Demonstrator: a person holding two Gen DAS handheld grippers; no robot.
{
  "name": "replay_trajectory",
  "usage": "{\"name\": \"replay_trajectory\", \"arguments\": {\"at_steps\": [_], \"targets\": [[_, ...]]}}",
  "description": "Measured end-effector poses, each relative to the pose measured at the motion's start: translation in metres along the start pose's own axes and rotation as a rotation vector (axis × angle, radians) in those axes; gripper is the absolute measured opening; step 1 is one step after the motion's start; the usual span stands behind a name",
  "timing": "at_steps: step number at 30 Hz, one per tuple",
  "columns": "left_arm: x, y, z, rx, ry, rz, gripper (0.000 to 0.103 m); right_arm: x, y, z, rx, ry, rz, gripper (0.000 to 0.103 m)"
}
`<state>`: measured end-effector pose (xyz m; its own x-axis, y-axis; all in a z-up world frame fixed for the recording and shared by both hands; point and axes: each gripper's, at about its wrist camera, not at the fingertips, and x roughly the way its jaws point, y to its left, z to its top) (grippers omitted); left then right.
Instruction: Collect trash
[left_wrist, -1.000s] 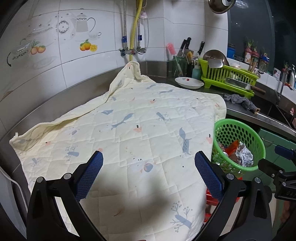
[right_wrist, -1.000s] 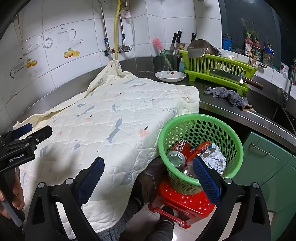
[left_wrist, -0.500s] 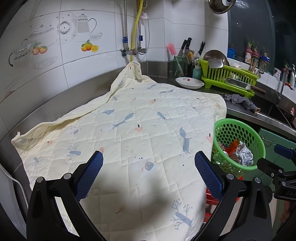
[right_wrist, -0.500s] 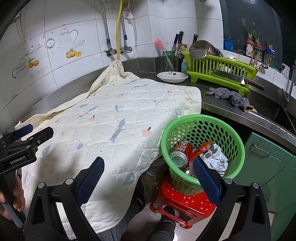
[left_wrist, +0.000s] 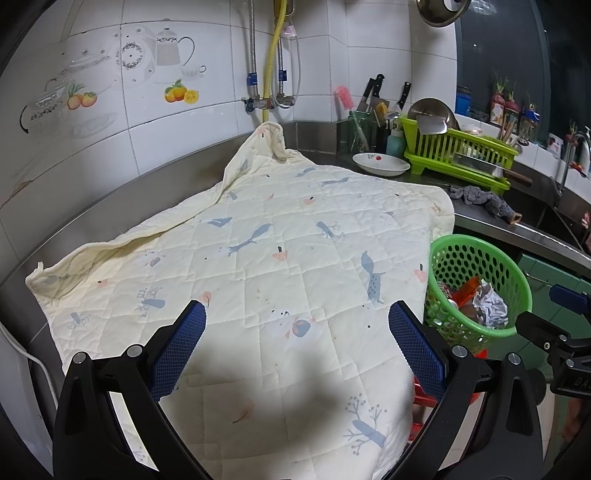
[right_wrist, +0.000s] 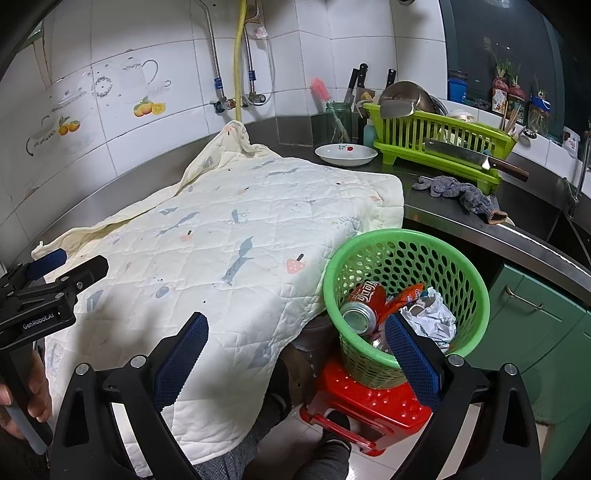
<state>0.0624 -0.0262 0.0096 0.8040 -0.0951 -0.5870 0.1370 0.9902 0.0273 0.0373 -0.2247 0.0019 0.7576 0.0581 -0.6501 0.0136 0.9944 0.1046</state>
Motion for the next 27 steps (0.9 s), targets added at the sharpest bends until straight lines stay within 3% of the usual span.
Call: {"name": "replay_trajectory", "arguments": {"at_steps": [27], "targets": [[0.0004,0.0032,0.0006,-0.002,0.002,0.011,0.098,-0.0001,0.0053,0.0012,-0.006,0.003,0.008,0.093]]}}
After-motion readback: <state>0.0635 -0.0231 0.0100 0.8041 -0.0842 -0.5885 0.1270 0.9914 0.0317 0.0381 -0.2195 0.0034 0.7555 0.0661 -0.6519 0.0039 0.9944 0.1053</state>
